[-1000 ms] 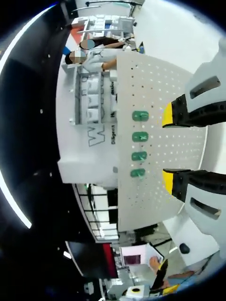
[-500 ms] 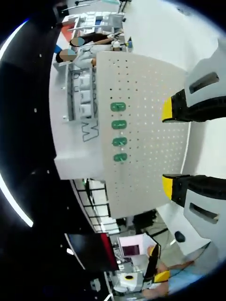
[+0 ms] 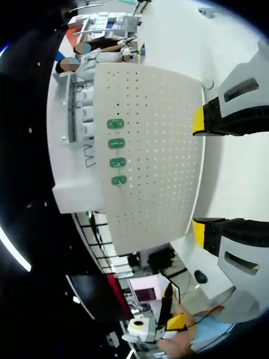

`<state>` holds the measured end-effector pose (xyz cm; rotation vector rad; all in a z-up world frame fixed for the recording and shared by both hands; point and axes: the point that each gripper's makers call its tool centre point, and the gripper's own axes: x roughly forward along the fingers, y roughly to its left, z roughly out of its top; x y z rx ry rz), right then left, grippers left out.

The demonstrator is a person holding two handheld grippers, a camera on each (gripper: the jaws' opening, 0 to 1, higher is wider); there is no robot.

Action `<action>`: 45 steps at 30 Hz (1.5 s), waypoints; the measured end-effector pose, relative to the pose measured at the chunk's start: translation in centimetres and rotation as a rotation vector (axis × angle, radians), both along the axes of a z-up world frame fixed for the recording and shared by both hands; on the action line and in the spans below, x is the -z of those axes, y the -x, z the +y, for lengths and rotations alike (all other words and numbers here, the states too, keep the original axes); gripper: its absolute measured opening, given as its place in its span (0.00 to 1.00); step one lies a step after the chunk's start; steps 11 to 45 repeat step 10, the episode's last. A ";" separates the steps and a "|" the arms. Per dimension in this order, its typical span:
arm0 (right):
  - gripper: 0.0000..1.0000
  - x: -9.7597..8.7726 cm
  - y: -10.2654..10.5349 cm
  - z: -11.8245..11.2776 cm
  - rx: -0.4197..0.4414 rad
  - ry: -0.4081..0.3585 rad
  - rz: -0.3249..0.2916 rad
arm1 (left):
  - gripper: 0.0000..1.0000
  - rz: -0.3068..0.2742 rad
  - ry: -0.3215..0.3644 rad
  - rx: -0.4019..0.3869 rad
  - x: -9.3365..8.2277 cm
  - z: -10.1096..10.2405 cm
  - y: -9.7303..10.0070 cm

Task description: Insert the hook assembly into the mounting plate slot until the hook locks in place.

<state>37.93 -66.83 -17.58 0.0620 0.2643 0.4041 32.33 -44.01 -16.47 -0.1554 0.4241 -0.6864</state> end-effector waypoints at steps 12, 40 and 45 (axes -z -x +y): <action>0.66 0.4 1.3 0.2 -0.018 0.056 -0.002 | 1.00 0.002 0.003 -0.006 0.1 0.2 0.1; 0.66 0.4 1.3 0.2 -0.018 0.056 -0.002 | 1.00 0.002 0.003 -0.006 0.1 0.2 0.1; 0.66 0.4 1.3 0.2 -0.018 0.056 -0.002 | 1.00 0.002 0.003 -0.006 0.1 0.2 0.1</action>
